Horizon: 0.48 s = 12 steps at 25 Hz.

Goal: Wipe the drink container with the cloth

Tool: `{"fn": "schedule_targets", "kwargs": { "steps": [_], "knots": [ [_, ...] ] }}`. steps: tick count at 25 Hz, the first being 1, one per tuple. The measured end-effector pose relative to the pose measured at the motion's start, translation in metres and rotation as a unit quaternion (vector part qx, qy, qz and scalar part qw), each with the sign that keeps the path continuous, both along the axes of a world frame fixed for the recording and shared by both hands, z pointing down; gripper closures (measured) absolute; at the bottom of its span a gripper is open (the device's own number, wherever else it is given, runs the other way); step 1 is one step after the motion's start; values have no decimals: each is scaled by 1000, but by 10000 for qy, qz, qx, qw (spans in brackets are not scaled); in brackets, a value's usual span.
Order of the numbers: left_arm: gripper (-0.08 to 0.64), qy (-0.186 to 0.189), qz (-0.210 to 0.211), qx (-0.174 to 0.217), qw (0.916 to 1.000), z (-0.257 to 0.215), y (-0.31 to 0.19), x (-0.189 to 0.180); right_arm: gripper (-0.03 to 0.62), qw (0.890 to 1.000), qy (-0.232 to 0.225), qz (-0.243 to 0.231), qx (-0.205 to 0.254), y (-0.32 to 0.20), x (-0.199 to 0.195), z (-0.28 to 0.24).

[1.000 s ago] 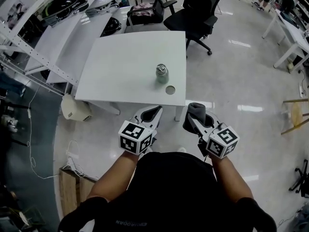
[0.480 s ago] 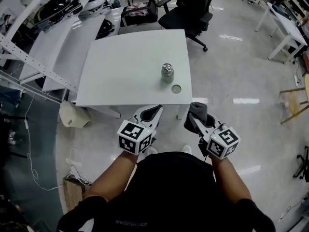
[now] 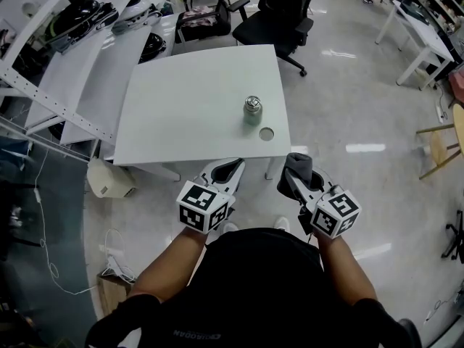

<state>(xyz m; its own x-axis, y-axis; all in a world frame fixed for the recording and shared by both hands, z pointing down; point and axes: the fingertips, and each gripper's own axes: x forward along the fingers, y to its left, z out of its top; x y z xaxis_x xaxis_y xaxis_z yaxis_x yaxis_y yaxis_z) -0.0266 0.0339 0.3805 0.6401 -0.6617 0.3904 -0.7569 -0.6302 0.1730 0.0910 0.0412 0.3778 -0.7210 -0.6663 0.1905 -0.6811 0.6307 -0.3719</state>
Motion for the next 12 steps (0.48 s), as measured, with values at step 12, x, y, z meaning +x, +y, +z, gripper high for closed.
{"fn": "schedule_targets", "kwargs": {
  "steps": [12],
  "knots": [
    [543, -1, -29, 49, 10000, -5, 0, 0, 483, 10000, 37, -52, 27, 0, -1, -4]
  ]
}}
